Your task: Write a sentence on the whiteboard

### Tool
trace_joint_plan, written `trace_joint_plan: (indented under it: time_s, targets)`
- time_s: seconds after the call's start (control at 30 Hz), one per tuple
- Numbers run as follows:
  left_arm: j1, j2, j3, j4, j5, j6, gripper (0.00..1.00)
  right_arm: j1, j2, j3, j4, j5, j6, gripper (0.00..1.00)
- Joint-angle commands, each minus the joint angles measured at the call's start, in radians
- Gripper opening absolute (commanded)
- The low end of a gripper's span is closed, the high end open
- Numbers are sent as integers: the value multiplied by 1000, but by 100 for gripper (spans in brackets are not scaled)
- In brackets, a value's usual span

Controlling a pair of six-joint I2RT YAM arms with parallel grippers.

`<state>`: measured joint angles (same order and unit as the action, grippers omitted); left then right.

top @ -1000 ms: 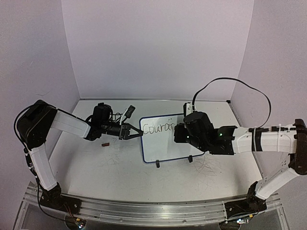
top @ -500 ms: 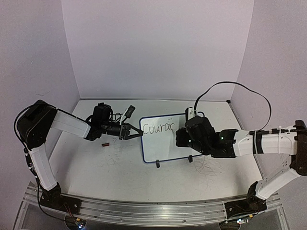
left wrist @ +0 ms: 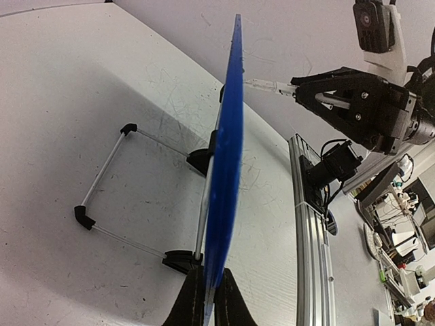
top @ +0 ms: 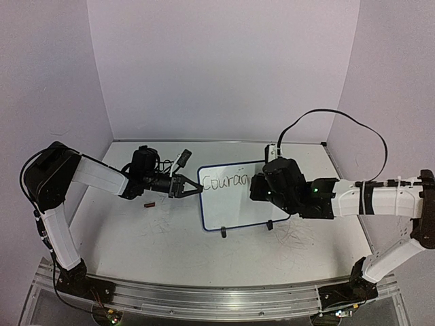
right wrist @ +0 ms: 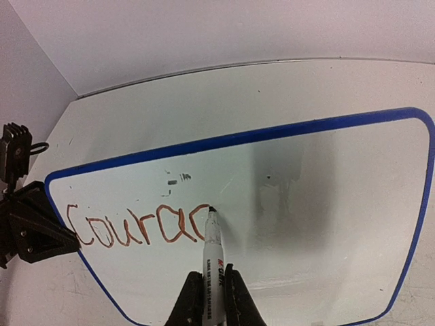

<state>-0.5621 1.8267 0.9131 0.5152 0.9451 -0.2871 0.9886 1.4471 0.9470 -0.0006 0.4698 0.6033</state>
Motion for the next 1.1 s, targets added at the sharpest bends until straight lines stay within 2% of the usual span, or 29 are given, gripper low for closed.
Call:
trace_joint_plan:
  time_s: [0.0,1.07]
  targets:
    - [-4,-39,7,-32,36,-8,0,-5,14,42,10,37,-17,0]
    - [-4,-35,10,-34,35,-6,0,18,-19,-68,-42,-26,80,0]
